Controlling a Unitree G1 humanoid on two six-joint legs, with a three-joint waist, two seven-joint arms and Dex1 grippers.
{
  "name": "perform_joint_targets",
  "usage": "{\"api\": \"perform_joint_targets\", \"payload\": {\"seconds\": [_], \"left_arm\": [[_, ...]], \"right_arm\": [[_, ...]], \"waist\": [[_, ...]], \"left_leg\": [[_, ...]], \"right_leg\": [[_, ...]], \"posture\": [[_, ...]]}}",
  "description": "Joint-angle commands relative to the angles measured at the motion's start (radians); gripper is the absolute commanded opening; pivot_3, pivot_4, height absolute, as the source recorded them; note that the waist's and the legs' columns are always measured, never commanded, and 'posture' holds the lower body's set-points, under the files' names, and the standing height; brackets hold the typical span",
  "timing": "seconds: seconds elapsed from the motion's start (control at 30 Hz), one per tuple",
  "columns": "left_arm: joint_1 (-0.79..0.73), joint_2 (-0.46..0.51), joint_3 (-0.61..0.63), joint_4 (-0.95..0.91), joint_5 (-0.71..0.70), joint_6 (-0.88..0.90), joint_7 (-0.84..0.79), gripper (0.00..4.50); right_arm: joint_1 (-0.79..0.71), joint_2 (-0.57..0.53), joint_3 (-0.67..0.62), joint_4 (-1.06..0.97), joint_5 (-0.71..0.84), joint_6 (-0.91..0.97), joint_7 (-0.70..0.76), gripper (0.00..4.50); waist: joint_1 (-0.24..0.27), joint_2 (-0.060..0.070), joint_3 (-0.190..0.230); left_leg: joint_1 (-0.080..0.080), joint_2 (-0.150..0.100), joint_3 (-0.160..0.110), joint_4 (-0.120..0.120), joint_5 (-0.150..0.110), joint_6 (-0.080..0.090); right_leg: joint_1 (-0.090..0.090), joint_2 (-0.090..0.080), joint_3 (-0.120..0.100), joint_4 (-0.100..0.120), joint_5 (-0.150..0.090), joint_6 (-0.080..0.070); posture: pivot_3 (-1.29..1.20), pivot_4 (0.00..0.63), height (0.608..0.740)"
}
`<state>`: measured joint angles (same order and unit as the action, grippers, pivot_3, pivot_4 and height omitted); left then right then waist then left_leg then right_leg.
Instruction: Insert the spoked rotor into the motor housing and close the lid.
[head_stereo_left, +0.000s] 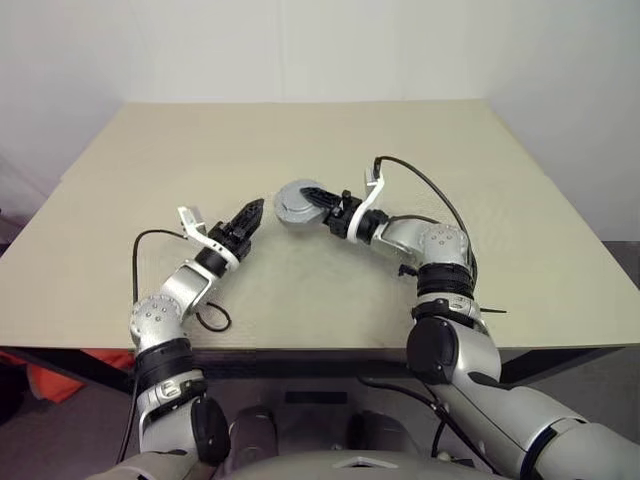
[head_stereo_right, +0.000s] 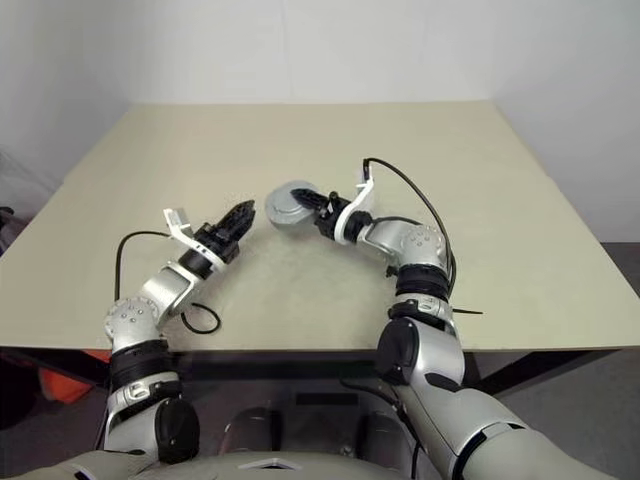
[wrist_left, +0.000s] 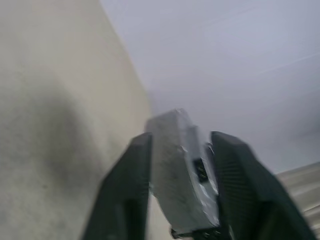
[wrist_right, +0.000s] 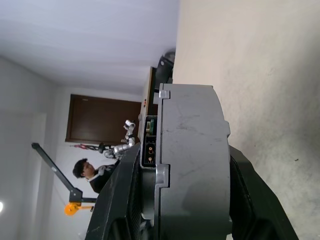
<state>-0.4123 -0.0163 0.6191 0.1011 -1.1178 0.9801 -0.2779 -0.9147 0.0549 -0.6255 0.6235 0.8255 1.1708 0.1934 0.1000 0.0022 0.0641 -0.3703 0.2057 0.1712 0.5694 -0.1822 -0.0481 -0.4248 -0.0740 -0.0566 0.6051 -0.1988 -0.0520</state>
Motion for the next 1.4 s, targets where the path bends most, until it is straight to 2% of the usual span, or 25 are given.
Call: {"api": "perform_joint_targets", "payload": {"seconds": [0.03, 0.17, 0.3, 0.43, 0.8, 0.9, 1.07, 1.3, 1.4], "left_arm": [[0.014, -0.011, -0.003, -0.061, -0.090, -0.007, 0.038, 3.04], [0.017, -0.023, -0.011, -0.048, -0.169, 0.003, 0.091, 4.47], [0.005, -0.032, -0.022, 0.003, -0.270, 0.038, 0.123, 4.47], [-0.030, -0.036, -0.042, 0.056, -0.309, 0.023, 0.120, 4.47], [-0.117, -0.029, -0.095, 0.163, -0.270, -0.049, 0.061, 4.47], [-0.116, -0.030, -0.093, 0.163, -0.271, -0.073, 0.053, 3.84], [-0.111, -0.027, -0.096, 0.157, -0.277, -0.087, 0.048, 2.12], [-0.107, -0.021, -0.096, 0.165, -0.277, -0.092, 0.064, 2.09], [-0.103, -0.018, -0.098, 0.163, -0.272, -0.097, 0.066, 2.09]], "right_arm": [[-0.069, -0.001, -0.008, 0.004, 0.054, -0.021, 0.009, 2.15], [-0.088, -0.008, -0.006, 0.013, 0.065, -0.005, 0.010, 2.15], [-0.099, -0.005, -0.008, -0.015, 0.094, 0.037, 0.004, 2.15], [-0.097, 0.001, -0.004, -0.047, 0.118, 0.066, -0.008, 2.15], [-0.071, 0.019, 0.000, -0.144, 0.172, 0.102, -0.058, 2.15], [-0.066, 0.016, -0.001, -0.149, 0.177, 0.096, -0.070, 2.15], [-0.060, 0.014, 0.005, -0.144, 0.177, 0.083, -0.077, 2.15], [-0.038, 0.008, 0.070, -0.172, 0.152, 0.054, -0.013, 2.15], [-0.029, 0.004, 0.091, -0.177, 0.144, 0.030, 0.000, 3.04]], "waist": [[-0.001, 0.000, 0.000], [0.000, -0.001, 0.001], [0.000, -0.001, 0.001], [0.001, -0.001, 0.001], [0.003, -0.002, 0.001], [0.003, -0.002, 0.001], [0.004, -0.002, 0.001], [0.004, -0.002, 0.001], [0.004, -0.002, 0.001]], "left_leg": [[0.000, 0.000, 0.000, 0.001, 0.000, 0.000], [0.001, 0.000, 0.000, 0.001, 0.001, -0.002], [0.001, 0.000, 0.000, 0.002, 0.001, -0.002], [0.001, -0.001, 0.000, 0.002, 0.001, -0.002], [0.001, -0.001, -0.001, 0.004, 0.001, -0.002], [0.000, -0.001, -0.001, 0.004, 0.001, -0.002], [0.000, -0.001, -0.001, 0.005, 0.001, -0.002], [0.000, -0.001, -0.001, 0.007, 0.001, -0.002], [0.000, -0.001, -0.001, 0.007, 0.001, -0.002]], "right_leg": [[0.000, 0.000, 0.000, 0.001, 0.000, 0.000], [0.000, 0.000, 0.000, 0.001, 0.000, 0.002], [0.001, 0.000, 0.000, 0.001, 0.001, 0.002], [0.001, 0.001, 0.000, 0.001, 0.001, 0.003], [0.001, 0.001, 0.000, 0.002, 0.004, 0.007], [0.001, 0.001, 0.000, 0.002, 0.004, 0.007], [0.001, 0.001, 0.000, 0.002, 0.004, 0.007], [0.002, 0.001, 0.000, 0.003, 0.005, 0.008], [0.002, 0.001, 0.000, 0.003, 0.005, 0.008]], "posture": [[0.00, 0.000, 0.740], [0.00, 0.000, 0.740], [0.00, 0.000, 0.740], [0.00, 0.000, 0.740], [0.00, 0.000, 0.740], [0.00, 0.000, 0.740], [0.00, 0.000, 0.740], [0.00, 0.000, 0.740], [0.00, 0.000, 0.740]]}}
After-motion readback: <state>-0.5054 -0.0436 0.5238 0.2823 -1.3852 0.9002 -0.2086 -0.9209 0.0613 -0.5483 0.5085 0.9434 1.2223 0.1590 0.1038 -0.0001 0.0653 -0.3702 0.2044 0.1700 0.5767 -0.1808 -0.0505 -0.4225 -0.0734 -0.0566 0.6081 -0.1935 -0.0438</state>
